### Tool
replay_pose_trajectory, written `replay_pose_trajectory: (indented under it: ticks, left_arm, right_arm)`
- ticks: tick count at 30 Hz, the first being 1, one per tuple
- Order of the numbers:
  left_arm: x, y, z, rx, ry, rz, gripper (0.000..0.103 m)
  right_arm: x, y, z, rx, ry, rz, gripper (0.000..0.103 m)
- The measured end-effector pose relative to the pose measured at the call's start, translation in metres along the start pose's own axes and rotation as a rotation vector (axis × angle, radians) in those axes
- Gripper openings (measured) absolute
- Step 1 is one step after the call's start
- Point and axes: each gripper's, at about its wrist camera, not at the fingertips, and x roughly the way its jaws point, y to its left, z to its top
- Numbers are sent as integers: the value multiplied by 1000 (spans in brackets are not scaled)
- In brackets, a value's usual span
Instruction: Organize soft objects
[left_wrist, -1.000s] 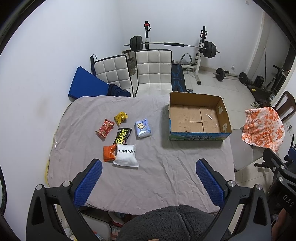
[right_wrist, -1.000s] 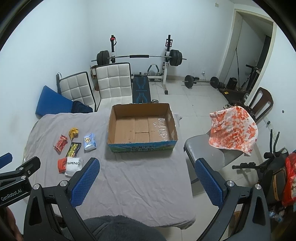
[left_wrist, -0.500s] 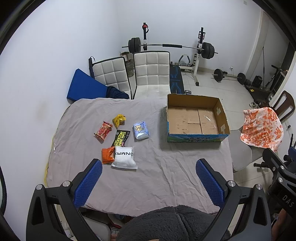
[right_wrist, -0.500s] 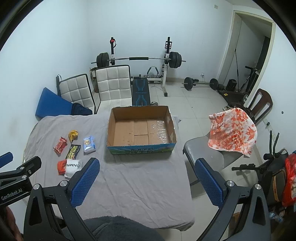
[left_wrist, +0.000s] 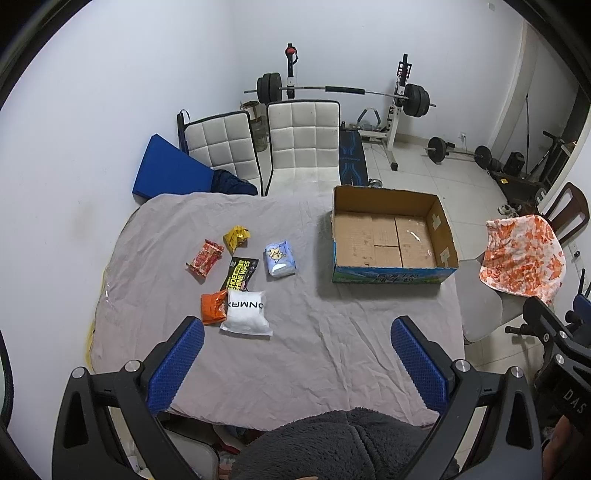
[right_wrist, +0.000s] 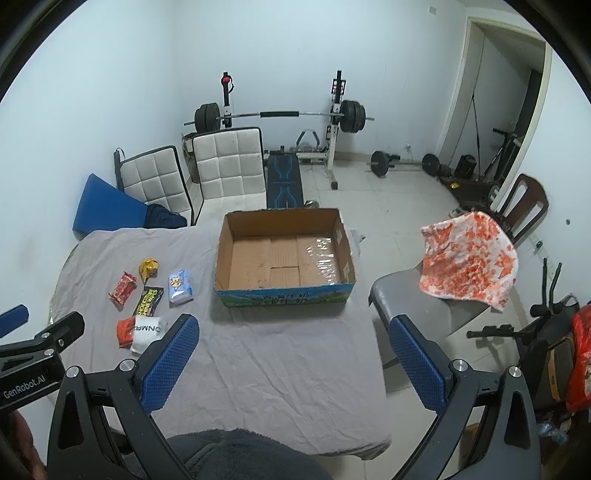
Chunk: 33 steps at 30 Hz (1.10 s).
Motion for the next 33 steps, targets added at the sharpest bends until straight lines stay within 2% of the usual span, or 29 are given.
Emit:
replay_pose_trajectory:
  ticks: [5, 9, 13, 17, 21, 23, 26, 33]
  left_arm:
    - [18, 13, 6, -38, 9, 28, 103]
    - [45, 51, 1, -144, 43, 117, 103]
    - [89, 97, -15, -223, 118, 234, 103]
    - [135, 130, -31, -254, 213, 263, 103]
    - [189, 153, -38, -258, 322, 188, 103]
    - [218, 162, -34, -253, 370, 110, 103]
    - [265, 169, -23, -231, 417, 36, 103]
    - [379, 166, -20, -153, 579, -58, 103]
  right_arm:
    - [42, -2, 1, 19, 85, 82, 103]
    - [89, 7, -1, 9, 173, 162, 103]
    - [144, 40, -7, -50, 262, 231, 103]
    - [197, 90, -18, -122, 342, 237, 103]
    - [241, 137, -26, -169, 405, 218, 103]
    - [265, 156, -27, -177, 448, 231, 103]
    - [304, 183, -24, -184, 495, 222, 103]
    - [384, 227, -12, -208, 586, 192, 103]
